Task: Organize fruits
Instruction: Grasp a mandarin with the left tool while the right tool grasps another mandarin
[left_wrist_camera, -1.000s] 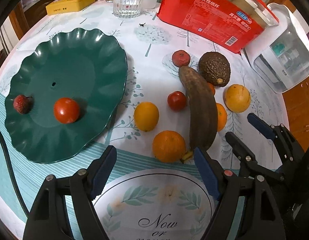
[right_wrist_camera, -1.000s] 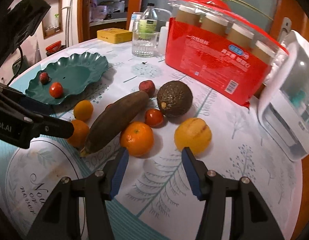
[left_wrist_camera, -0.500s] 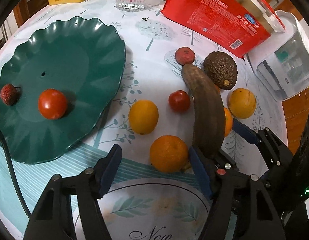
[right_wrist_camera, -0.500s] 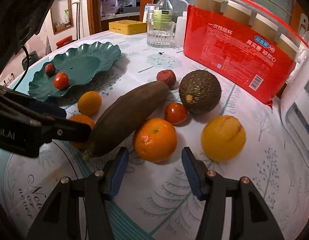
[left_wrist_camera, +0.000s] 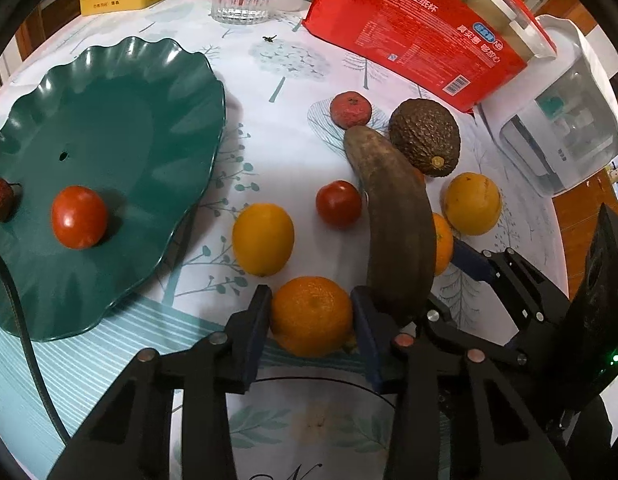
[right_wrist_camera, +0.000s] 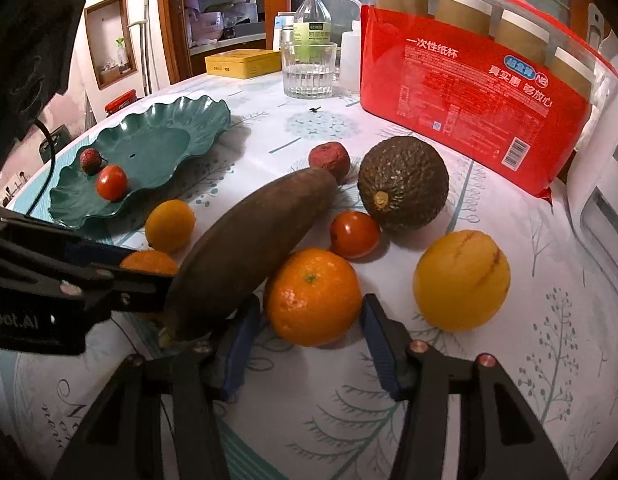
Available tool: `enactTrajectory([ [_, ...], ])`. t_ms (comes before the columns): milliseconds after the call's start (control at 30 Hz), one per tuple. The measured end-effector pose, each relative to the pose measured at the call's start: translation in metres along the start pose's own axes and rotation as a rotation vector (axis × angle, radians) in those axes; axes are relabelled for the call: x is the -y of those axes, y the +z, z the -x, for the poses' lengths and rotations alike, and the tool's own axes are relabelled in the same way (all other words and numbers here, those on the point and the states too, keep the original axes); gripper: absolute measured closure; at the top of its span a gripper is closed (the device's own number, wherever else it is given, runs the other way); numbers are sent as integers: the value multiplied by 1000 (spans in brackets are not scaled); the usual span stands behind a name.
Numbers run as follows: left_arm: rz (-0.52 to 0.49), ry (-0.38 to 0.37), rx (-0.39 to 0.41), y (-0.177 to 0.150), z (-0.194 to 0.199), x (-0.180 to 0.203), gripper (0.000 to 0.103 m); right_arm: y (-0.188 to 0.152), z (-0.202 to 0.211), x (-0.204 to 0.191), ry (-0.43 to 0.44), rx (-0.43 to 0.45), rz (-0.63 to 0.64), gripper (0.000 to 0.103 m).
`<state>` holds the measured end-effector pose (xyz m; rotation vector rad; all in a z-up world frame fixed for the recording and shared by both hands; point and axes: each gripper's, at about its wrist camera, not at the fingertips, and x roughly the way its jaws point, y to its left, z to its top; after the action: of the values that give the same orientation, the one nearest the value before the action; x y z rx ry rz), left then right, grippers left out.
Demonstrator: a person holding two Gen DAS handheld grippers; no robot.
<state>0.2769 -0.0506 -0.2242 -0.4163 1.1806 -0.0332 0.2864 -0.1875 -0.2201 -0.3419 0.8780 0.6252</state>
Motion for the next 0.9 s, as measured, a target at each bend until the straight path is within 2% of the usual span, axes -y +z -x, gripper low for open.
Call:
enactTrajectory([
  [367,19,-6,-16,-8,9,-5,65,-7,9,-4,-49,-23,-53,59],
  [667,20,-47,40,-12,42,-7,65,-19,26,-7,-108,-99,-113,60],
  [900,53,-72,95,-17,74,-20,65,-40,49,-25,-105,-162,-146,60],
])
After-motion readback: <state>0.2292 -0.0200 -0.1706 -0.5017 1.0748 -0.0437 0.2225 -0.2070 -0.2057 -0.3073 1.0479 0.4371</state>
